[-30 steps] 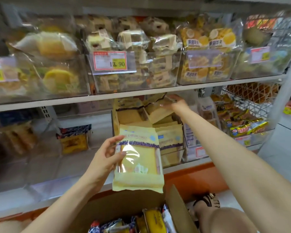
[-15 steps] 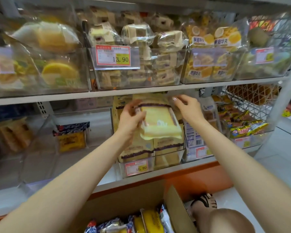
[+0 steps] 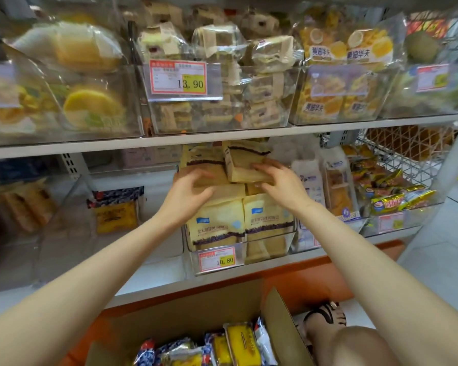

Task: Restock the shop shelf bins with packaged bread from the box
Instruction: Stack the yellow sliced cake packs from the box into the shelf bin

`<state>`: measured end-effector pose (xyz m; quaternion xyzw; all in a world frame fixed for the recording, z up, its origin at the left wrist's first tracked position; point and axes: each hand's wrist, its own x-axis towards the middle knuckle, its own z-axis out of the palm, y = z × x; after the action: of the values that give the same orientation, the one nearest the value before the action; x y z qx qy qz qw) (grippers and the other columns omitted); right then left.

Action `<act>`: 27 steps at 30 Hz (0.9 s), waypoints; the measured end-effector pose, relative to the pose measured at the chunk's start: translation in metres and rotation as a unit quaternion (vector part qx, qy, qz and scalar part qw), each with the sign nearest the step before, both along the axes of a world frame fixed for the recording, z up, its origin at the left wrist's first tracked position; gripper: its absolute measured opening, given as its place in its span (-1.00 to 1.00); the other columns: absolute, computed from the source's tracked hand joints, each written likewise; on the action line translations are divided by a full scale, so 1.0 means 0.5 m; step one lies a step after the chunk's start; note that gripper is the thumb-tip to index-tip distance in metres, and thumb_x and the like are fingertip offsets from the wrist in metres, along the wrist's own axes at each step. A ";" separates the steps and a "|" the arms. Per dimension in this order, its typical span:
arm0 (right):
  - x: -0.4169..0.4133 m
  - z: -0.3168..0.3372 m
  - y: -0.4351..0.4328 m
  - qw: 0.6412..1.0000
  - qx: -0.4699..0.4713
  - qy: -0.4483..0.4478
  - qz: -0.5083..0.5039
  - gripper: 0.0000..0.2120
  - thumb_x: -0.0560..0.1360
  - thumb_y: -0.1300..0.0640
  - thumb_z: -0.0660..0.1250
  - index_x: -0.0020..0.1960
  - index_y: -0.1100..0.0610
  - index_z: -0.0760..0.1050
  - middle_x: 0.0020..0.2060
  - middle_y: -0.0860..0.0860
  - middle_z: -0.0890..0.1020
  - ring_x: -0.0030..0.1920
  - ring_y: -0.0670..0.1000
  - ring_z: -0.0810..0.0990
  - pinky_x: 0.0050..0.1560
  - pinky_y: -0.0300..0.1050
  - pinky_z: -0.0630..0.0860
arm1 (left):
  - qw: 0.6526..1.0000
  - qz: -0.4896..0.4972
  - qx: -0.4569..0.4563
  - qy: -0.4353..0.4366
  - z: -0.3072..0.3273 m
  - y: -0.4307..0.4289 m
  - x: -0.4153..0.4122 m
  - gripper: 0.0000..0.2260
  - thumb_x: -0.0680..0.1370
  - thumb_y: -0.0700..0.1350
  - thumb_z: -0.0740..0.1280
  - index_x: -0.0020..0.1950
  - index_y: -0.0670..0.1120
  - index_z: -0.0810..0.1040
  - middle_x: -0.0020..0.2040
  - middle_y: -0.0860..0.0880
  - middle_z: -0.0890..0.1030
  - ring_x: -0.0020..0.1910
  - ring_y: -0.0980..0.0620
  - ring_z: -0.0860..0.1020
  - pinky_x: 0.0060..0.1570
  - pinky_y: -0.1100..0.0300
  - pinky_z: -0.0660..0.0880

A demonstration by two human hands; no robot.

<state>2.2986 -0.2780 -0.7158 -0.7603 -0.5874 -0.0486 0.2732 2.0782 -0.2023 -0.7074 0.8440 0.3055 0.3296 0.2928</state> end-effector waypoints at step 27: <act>-0.345 -0.283 -0.177 0.962 -0.178 0.048 0.203 -0.78 0.56 0.12 0.26 0.19 0.04 0.54 0.30 -0.03 0.41 0.26 -0.05 0.42 0.22 -0.14 0.40 | 0.960 -0.054 -0.101 0.257 -0.412 -0.116 -0.326 -0.84 0.54 -0.18 0.29 0.10 -0.06 0.56 0.11 0.01 0.52 0.07 0.08 0.51 0.08 0.23 0.44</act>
<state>2.1259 -0.3663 -0.8573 -0.6627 -0.7147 0.1498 0.1661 1.9152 -0.2605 -0.9134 0.8813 0.3567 0.0524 0.3055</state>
